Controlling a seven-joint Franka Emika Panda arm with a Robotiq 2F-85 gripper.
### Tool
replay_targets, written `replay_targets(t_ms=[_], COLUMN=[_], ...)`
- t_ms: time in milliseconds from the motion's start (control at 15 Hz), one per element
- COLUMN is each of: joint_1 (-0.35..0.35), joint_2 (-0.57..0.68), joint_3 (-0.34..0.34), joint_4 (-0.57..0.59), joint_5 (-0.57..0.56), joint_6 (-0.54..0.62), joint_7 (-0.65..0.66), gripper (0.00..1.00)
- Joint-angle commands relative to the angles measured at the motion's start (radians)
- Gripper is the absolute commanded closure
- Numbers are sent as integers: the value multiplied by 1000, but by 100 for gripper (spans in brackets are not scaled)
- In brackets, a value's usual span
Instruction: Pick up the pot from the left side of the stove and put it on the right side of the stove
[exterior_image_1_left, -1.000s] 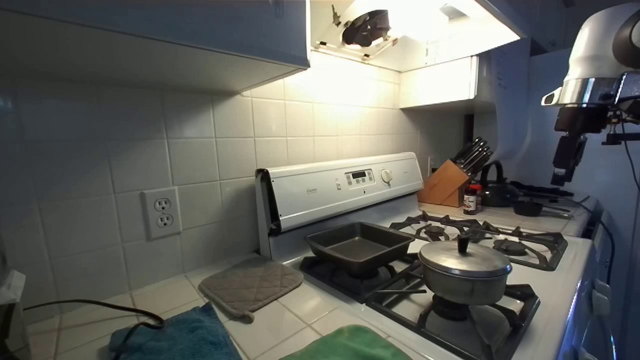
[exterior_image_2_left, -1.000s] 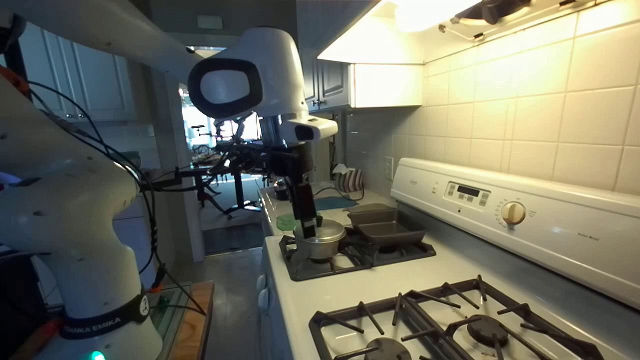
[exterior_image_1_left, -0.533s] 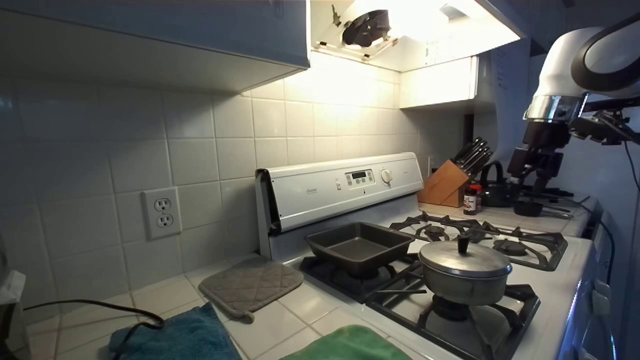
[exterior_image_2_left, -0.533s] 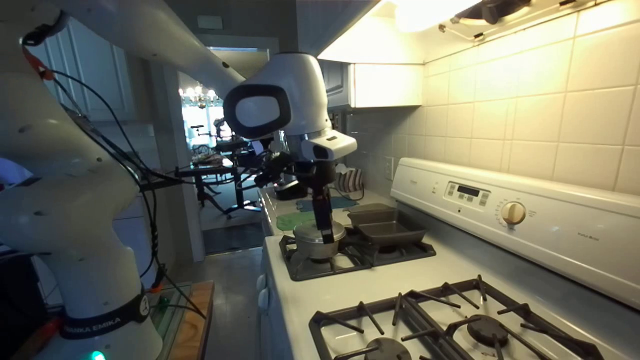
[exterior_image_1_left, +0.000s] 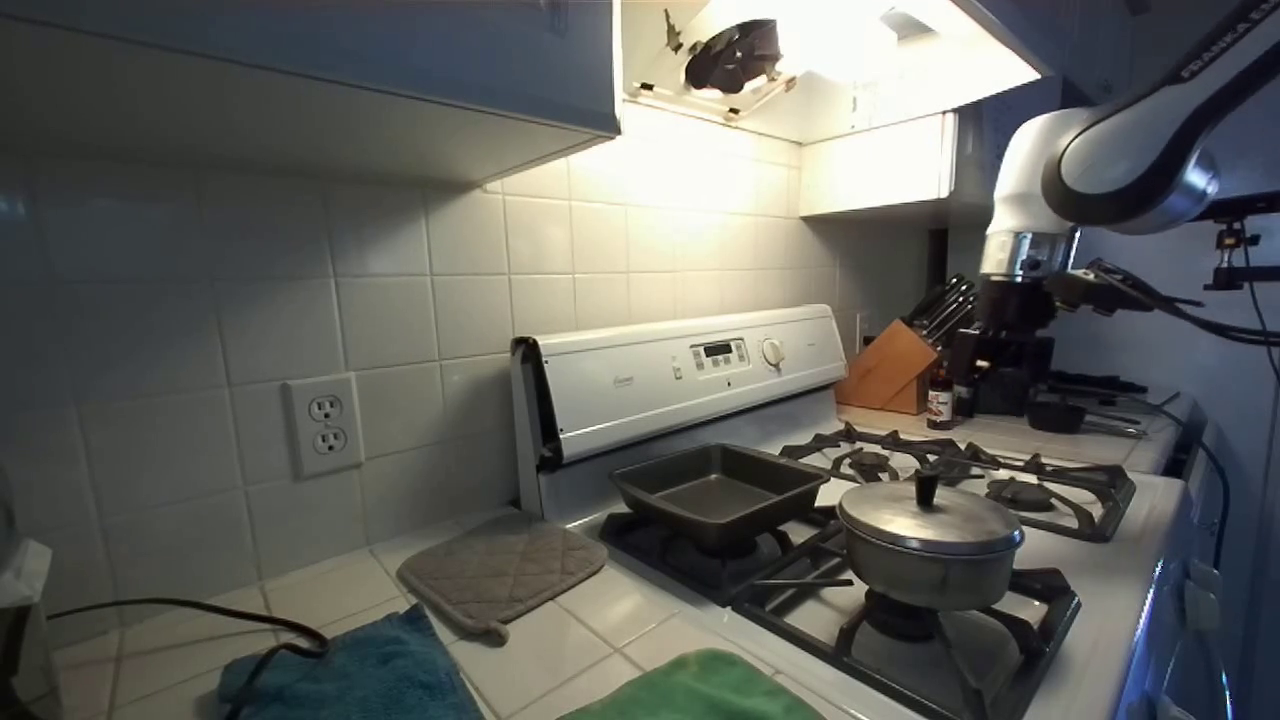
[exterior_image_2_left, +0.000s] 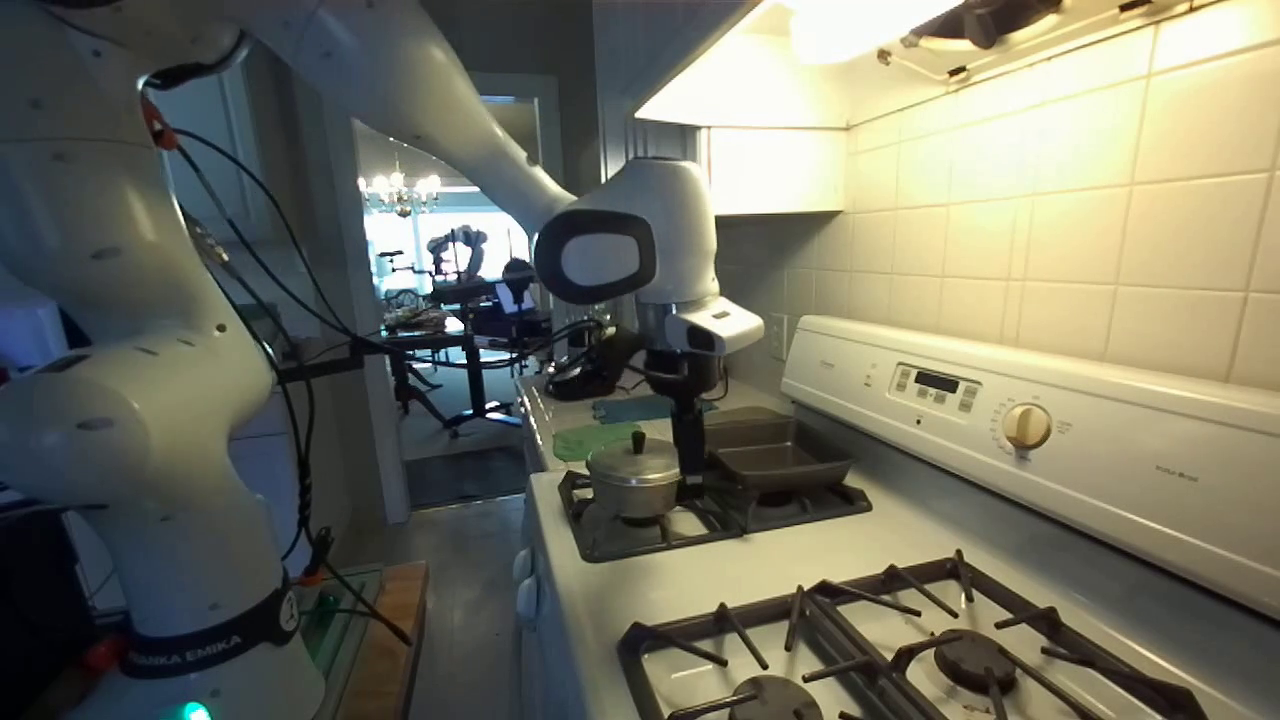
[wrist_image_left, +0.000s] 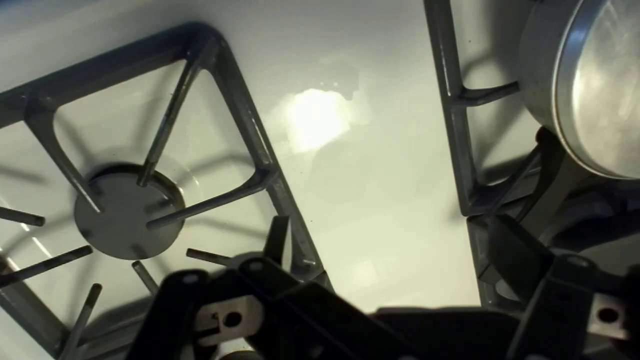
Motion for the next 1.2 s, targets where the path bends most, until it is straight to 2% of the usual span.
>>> replay_targets(t_ms=[0,600,1133], joint_1=[21,30,49], joint_2=[145,383,509], joint_3=[14,43,74], joint_4=[119,348,498], joint_5=[72,273,332], joint_6=[-3,-121,-243], joint_7=[36,113,167], gripper=[0,0,0])
